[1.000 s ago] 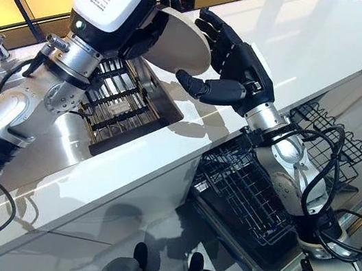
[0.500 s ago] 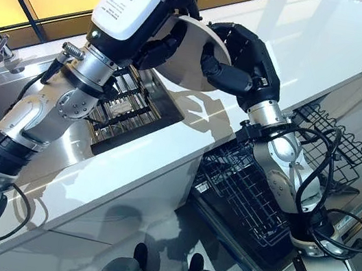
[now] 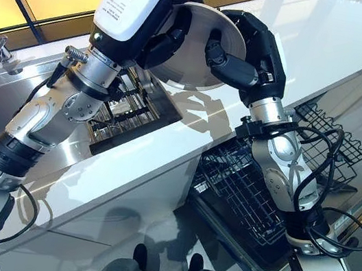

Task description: Pick up plates and place into dishwasher.

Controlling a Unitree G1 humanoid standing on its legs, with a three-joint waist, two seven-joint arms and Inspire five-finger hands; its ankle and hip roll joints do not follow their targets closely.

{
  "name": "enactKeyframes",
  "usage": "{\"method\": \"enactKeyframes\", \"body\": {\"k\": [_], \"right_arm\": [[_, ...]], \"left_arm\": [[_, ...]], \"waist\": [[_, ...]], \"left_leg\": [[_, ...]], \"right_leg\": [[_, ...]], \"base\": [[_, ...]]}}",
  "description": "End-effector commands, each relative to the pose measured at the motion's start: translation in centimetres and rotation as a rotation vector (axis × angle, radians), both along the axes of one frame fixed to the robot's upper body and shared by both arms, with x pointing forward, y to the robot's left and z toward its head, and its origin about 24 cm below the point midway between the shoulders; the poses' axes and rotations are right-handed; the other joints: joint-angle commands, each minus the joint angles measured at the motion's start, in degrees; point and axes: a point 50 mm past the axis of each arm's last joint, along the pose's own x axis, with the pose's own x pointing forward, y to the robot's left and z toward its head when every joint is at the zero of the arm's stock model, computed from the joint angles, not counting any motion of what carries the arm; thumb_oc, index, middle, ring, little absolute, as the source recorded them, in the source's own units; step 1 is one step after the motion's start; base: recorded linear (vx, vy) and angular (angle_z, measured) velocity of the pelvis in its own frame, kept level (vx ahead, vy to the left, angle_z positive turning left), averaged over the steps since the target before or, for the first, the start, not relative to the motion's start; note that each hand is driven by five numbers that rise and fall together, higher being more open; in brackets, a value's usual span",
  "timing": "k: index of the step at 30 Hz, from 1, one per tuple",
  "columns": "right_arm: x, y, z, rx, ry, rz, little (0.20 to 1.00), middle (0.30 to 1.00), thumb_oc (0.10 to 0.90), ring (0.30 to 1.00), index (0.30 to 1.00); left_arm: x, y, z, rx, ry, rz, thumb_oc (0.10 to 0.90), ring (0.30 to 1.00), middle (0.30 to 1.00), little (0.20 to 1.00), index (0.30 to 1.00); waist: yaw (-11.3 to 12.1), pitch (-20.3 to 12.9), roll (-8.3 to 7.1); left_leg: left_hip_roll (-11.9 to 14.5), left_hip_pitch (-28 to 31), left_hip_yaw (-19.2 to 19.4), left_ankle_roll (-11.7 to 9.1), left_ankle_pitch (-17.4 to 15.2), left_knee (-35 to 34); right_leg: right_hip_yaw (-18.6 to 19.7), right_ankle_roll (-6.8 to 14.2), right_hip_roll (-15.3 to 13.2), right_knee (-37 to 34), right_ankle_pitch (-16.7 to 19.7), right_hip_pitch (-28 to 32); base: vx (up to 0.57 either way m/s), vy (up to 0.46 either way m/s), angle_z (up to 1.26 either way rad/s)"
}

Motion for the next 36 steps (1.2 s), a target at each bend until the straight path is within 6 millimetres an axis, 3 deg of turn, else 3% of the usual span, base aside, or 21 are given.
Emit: {"method": "enactKeyframes", "body": {"k": [1, 6, 12, 14, 18, 24, 28, 30, 31, 36], "right_arm": [[-1.1, 0.5, 3.8, 0.027, -0.212, 0.026, 0.200, 0.300, 0.100, 0.300, 0.300], [-1.0, -1.9, 4.4, 0.002, -0.283, -0.143, 0.200, 0.300, 0.100, 0.300, 0.300], [-1.5, -7.7, 5.8, -0.155, -0.497, -0.658, 0.200, 0.300, 0.100, 0.300, 0.300], [-1.6, -10.3, 5.6, -0.213, -0.500, -0.825, 0.200, 0.300, 0.100, 0.300, 0.300], [-1.9, -13.4, 4.9, -0.259, -0.472, -1.014, 0.200, 0.300, 0.100, 0.300, 0.300], [-3.7, -18.9, 3.7, -0.207, -0.398, -1.333, 0.200, 0.300, 0.100, 0.300, 0.300], [-5.1, -22.3, 1.9, -0.250, -0.279, -1.492, 0.200, 0.300, 0.100, 0.300, 0.300], [-5.4, -22.8, 0.9, -0.271, -0.234, -1.496, 0.200, 0.300, 0.100, 0.300, 0.300], [-5.8, -23.3, -0.5, -0.325, -0.169, -1.484, 0.200, 0.300, 0.100, 0.300, 0.300], [-6.5, -22.8, -4.5, -0.430, -0.003, -1.382, 0.200, 0.300, 0.100, 0.300, 0.300]], "left_arm": [[-1.9, -0.6, 4.3, -0.177, -0.094, -0.181, 0.800, 0.900, 0.900, 0.900, 0.900], [-1.0, 1.1, 3.8, -0.236, 0.007, -0.142, 0.800, 0.900, 0.900, 0.900, 0.900], [-0.7, 3.1, 3.5, -0.330, 0.139, -0.166, 0.800, 0.900, 0.900, 0.900, 0.900], [-1.0, 3.7, 3.4, -0.371, 0.185, -0.207, 0.800, 0.900, 0.900, 0.900, 0.900], [-1.4, 4.2, 3.2, -0.419, 0.243, -0.273, 0.800, 0.900, 0.900, 0.900, 0.900], [-2.1, 5.6, 2.9, -0.459, 0.259, -0.268, 0.800, 0.900, 0.900, 0.900, 0.900], [-1.9, 7.7, 2.3, -0.467, 0.260, -0.147, 0.800, 0.900, 0.900, 0.900, 0.900], [-1.9, 8.3, 1.8, -0.468, 0.270, -0.108, 0.800, 0.900, 0.900, 0.900, 0.900], [-1.9, 9.3, 1.1, -0.487, 0.291, -0.063, 0.800, 0.900, 0.900, 0.900, 0.900], [-2.7, 11.9, -1.4, -0.543, 0.334, 0.063, 0.800, 0.900, 0.900, 0.900, 0.900]], "waist": [[0.1, -7.5, -1.06], [-0.2, -7.5, -0.97], [-0.9, -7.2, -0.80], [-1.3, -7.1, -0.80], [-1.6, -7.0, -0.79], [-2.1, -6.9, -0.62], [-2.4, -6.7, -0.29], [-2.5, -6.6, -0.20], [-2.6, -6.3, -0.11], [-3.2, -6.0, -0.03]], "left_leg": [[-3.7, 3.1, 1.6, 2.4, -7.3, 0.1], [-3.6, 3.2, 1.7, 2.4, -7.4, 0.1], [-3.6, 3.5, 1.9, 2.5, -7.7, 0.1], [-3.6, 3.7, 2.0, 2.6, -7.8, 0.1], [-3.5, 3.9, 2.2, 2.7, -8.0, 0.1], [-3.5, 3.9, 2.3, 2.7, -8.2, 0.1], [-3.5, 3.8, 2.4, 2.6, -8.2, 0.1], [-3.5, 3.7, 2.4, 2.6, -8.2, 0.1], [-3.6, 3.7, 2.4, 2.8, -8.1, 0.1], [-3.6, 3.7, 2.8, 3.0, -8.0, 0.1]], "right_leg": [[0.4, 0.2, 3.8, 0.2, -2.4, 1.1], [0.7, 0.3, 3.9, 0.2, -2.4, 1.1], [1.3, 0.4, 4.2, 0.2, -2.4, 1.1], [1.8, 0.4, 4.3, 0.2, -2.4, 1.1], [2.1, 0.5, 4.4, 0.2, -2.4, 1.2], [2.5, 0.8, 4.5, 0.2, -2.3, 1.1], [2.7, 1.0, 4.5, 0.2, -2.2, 0.8], [2.7, 1.1, 4.4, 0.2, -2.2, 0.7], [2.8, 1.2, 4.4, 0.2, -2.1, 0.6], [2.8, 1.3, 4.2, 0.2, -1.9, 0.3]], "base": [[-0.01, -0.006, 0.05], [0.00, -0.001, 0.02], [0.00, 0.000, 0.00], [0.00, 0.000, 0.00], [0.00, 0.001, -0.04], [0.01, 0.002, -0.04], [0.01, 0.014, -0.05], [0.00, 0.000, 0.00], [0.00, 0.000, 0.00], [0.00, 0.006, -0.03]]}}
